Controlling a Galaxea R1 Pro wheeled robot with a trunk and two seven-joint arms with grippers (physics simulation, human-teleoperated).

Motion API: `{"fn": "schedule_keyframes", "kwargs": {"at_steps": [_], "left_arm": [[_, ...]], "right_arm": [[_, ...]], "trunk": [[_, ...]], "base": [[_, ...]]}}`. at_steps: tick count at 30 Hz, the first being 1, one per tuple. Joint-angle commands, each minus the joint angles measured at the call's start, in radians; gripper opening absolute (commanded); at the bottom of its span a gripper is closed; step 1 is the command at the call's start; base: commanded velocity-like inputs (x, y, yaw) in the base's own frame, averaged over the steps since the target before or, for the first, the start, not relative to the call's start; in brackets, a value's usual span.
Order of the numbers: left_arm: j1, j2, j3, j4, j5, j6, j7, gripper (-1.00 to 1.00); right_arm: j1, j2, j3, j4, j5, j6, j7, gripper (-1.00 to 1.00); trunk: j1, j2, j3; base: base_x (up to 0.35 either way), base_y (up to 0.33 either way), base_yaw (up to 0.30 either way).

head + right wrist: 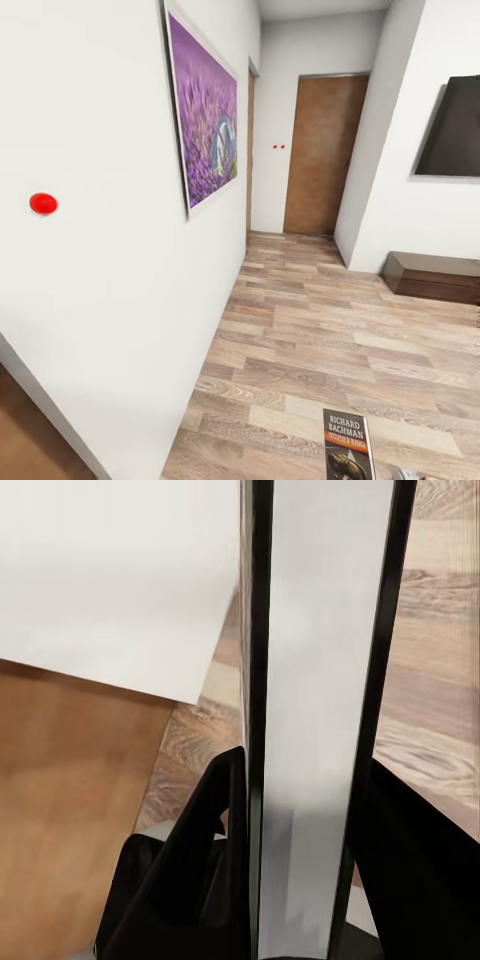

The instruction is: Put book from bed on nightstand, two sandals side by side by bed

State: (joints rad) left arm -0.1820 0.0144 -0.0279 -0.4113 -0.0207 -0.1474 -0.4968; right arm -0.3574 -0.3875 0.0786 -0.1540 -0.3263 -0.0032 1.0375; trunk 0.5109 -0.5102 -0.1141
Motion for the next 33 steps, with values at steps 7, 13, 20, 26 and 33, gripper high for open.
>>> {"fn": "schedule_keyframes", "kwargs": {"at_steps": [7, 13, 20, 26, 33], "left_arm": [[-0.001, 0.001, -0.003, 0.000, -0.002, -0.006, 0.000, 1.00], [-0.001, 0.001, -0.003, 0.000, -0.002, -0.005, 0.000, 1.00], [-0.001, 0.000, -0.003, 0.000, -0.002, -0.005, 0.000, 1.00], [-0.001, -0.002, -0.003, 0.000, -0.002, -0.006, 0.000, 1.00], [-0.001, -0.005, -0.003, 0.000, -0.002, -0.006, 0.000, 1.00]], "right_arm": [[-0.001, -0.001, 0.008, 0.001, -0.010, 0.002, 0.004, -1.00], [-0.001, -0.001, 0.008, 0.001, -0.010, 0.002, 0.004, -1.00], [-0.001, -0.001, 0.008, 0.001, -0.010, 0.002, 0.004, -1.00], [-0.001, -0.001, 0.008, 0.001, -0.010, 0.002, 0.004, -1.00], [-0.001, -0.001, 0.007, 0.001, -0.010, 0.002, 0.004, -1.00]], "trunk": [[0.000, -0.002, -0.002], [0.000, -0.002, -0.002], [0.000, -0.002, -0.002], [0.000, -0.002, -0.002], [0.000, -0.002, -0.002]], "base": [[0.002, 0.001, -0.139], [0.166, 0.110, -0.009], [0.287, 0.111, -0.001], [0.289, 0.007, -0.095], [0.041, 0.000, -0.198]]}}
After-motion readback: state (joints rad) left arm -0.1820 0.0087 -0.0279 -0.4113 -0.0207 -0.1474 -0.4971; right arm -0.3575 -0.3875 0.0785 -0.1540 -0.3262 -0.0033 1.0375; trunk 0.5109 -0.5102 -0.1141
